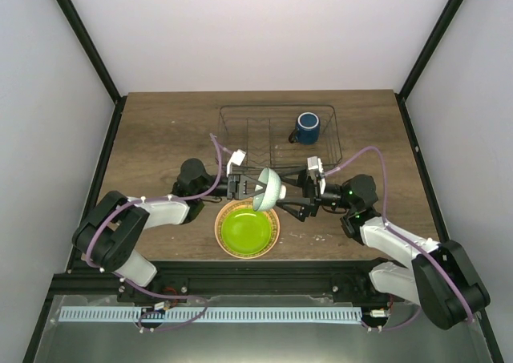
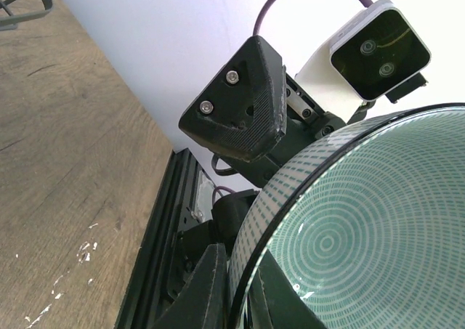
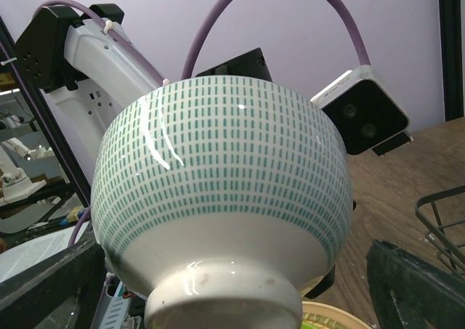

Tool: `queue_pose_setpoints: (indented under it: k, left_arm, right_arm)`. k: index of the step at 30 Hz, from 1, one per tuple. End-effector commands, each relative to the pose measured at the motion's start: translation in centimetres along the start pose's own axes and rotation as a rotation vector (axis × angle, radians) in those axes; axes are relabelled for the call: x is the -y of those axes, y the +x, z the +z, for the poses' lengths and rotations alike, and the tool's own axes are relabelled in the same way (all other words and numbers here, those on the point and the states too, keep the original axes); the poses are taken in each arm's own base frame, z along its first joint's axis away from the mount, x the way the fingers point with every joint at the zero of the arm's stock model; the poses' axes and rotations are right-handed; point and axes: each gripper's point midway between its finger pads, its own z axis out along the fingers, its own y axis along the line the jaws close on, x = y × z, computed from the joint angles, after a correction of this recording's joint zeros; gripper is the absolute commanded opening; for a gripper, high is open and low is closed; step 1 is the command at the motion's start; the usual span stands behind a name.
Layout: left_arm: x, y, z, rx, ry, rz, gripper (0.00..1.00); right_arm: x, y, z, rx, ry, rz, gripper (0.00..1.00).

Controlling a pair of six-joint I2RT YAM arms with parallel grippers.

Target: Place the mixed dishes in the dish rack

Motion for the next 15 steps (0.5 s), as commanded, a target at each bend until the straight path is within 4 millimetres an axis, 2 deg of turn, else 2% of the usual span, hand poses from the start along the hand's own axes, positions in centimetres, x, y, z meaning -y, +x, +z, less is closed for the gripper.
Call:
queue_pose_setpoints:
  k: [1,15]
  left_arm:
    - [2.1,-1.7,0.3,0.032,0.047,0.099,0.0]
    - [3.2,-2.3,0.3,0.037,0.042,0.13,0.0]
  right_arm:
    - [-0.8,-1.5,0.4,0.022,-0.035,-0.057,0.99]
    - [-0.6,-1.3,0.1,0.035,-0.006,-0.058,0.94]
